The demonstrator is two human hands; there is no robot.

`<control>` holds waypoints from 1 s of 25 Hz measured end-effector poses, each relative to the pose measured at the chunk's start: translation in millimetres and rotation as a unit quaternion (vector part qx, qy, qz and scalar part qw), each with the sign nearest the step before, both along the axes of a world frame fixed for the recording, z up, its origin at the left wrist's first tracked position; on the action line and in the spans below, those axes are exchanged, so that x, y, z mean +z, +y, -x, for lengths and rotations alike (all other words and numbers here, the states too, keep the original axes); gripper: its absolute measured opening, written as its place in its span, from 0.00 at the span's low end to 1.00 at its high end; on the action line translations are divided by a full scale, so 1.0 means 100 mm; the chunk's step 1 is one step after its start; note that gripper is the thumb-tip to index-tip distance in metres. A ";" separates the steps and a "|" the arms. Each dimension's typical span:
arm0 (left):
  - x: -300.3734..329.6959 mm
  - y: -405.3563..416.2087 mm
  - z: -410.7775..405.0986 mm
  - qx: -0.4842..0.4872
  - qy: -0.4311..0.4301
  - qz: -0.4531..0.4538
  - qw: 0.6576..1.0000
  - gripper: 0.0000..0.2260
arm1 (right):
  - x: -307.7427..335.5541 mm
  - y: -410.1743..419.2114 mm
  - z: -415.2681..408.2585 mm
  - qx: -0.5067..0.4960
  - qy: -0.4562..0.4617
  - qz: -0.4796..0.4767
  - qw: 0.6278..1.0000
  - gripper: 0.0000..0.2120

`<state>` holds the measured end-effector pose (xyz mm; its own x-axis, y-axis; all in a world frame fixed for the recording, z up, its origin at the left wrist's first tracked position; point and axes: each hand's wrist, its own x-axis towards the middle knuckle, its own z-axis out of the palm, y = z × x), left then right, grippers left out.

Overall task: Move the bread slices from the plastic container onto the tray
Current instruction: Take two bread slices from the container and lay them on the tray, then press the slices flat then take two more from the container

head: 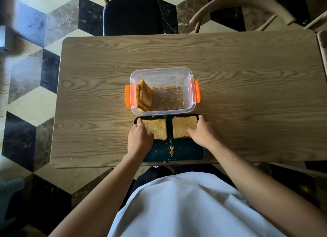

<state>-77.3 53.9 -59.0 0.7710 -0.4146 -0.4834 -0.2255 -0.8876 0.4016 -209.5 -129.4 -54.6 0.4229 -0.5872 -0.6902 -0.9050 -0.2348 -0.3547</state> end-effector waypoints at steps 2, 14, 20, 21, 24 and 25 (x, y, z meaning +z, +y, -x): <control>-0.02 0.04 0.09 -0.079 -0.048 0.008 0.996 0.27 | 0.03 0.05 -0.02 0.044 -0.006 0.040 0.998 0.31; -0.23 0.01 0.30 -0.344 -0.136 -0.023 0.929 0.25 | -0.13 0.50 -0.06 0.316 -0.080 0.178 0.928 0.24; -0.24 0.02 0.21 -0.330 -0.126 -0.005 0.936 0.26 | -0.17 0.36 -0.01 0.307 -0.065 0.193 0.929 0.26; -0.24 0.02 0.20 -0.326 -0.125 -0.006 0.937 0.26 | -0.17 0.34 -0.01 0.307 -0.065 0.194 0.929 0.27; -0.22 0.03 0.16 -0.312 -0.118 -0.013 0.943 0.25 | -0.17 0.31 -0.01 0.305 -0.062 0.198 0.930 0.26; -0.22 0.04 0.15 -0.308 -0.119 -0.013 0.944 0.25 | -0.17 0.31 -0.01 0.304 -0.061 0.196 0.931 0.26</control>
